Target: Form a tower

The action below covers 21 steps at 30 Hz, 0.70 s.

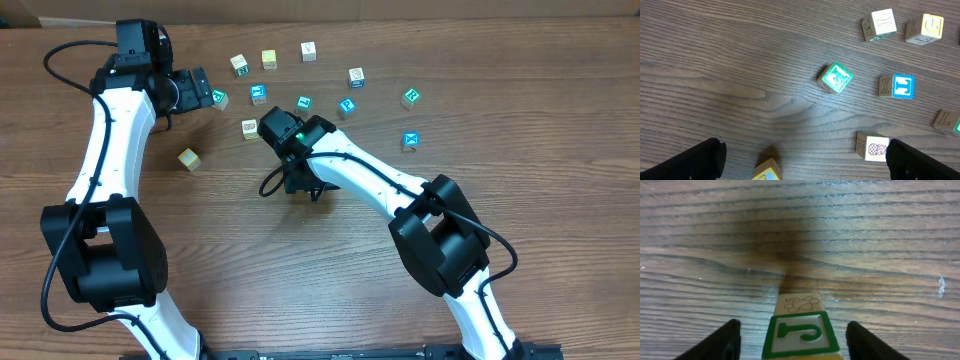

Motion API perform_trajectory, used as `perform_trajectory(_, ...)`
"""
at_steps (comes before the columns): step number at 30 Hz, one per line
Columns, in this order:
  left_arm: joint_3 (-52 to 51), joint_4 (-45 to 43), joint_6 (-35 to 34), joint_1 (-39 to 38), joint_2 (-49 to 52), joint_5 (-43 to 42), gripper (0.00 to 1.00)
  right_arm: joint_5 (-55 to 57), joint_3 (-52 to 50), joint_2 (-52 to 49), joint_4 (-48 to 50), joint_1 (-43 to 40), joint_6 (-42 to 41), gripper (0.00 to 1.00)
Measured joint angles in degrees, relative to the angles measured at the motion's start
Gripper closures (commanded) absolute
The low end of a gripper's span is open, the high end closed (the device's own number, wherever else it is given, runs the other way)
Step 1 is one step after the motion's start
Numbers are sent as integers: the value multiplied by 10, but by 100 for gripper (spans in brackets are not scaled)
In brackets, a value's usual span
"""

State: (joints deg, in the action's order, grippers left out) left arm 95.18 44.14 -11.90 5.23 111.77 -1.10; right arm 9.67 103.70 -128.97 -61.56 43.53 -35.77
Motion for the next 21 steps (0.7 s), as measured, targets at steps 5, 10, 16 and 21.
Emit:
perform_trajectory(5, 0, 0, 0, 0, 0, 0, 0, 4, -2, 0, 2, 0, -5, 61)
perform_trajectory(10, 0, 0, 0, 0, 0, 0, 0, 10, -2, 0, 2, 0, -3, 67)
perform_trajectory(16, 0, 0, 0, 0, 0, 0, 0, 13, -2, 0, 0, 0, -2, 76)
perform_trajectory(21, 0, 0, 0, 0, 0, 0, 0, 13, -2, 0, 1, 0, -2, 76)
